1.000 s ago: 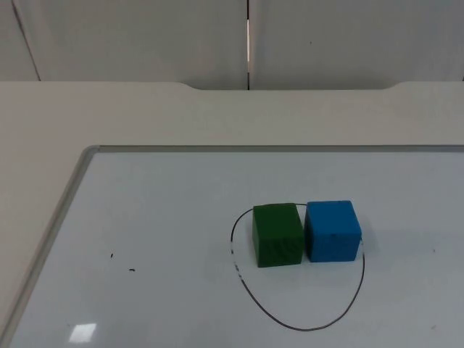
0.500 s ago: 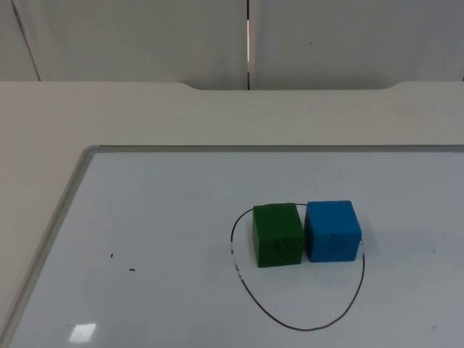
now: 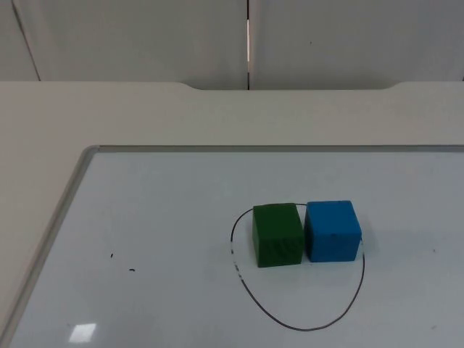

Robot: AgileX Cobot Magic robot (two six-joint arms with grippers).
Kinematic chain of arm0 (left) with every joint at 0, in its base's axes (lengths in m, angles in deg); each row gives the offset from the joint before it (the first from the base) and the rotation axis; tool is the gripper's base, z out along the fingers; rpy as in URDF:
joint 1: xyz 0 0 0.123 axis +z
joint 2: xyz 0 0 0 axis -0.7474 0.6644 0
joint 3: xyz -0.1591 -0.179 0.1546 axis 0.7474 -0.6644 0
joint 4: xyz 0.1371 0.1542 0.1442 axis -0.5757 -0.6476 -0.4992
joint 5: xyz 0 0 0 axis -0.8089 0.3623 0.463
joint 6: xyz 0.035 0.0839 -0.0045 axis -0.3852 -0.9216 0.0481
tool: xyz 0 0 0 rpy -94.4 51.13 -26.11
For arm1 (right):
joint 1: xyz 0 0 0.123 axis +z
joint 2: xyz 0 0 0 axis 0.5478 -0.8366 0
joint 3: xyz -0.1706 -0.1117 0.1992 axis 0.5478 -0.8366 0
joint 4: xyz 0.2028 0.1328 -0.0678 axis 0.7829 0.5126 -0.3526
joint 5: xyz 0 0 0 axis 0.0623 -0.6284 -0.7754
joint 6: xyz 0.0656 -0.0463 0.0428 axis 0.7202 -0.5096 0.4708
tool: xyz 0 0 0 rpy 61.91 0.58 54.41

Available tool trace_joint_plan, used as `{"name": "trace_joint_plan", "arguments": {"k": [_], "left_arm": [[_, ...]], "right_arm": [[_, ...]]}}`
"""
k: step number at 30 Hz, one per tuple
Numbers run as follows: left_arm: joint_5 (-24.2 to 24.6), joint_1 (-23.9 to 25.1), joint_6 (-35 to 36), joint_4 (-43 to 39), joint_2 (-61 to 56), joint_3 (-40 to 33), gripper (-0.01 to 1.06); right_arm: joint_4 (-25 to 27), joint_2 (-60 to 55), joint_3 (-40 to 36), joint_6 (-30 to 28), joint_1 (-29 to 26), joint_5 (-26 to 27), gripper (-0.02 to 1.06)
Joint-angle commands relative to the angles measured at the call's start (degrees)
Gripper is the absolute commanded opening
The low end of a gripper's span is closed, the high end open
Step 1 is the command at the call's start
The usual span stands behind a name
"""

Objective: Push the two cubes into the marked area.

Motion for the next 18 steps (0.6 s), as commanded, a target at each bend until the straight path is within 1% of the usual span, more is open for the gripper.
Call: {"name": "trace_joint_plan", "arguments": {"k": [1,7,11,18], "left_arm": [[-0.3,0.2,0.4,0.2,-0.1,-0.2,1.05],[-0.3,0.2,0.4,0.2,-0.1,-0.2,1.05],[-0.3,0.2,0.4,0.2,-0.1,-0.2,1.05],[-0.3,0.2,0.4,0.2,-0.1,-0.2,1.05]], "right_arm": [[0.1,0.2,-0.5,-0.4,0.1,0.7,1.05],[0.2,0.2,-0.5,-0.8,0.1,0.7,1.05],[2.4,0.2,-0.5,-4.3,0.1,0.8,1.05],[2.5,0.2,-0.5,-4.7,0.1,0.8,1.05]]}}
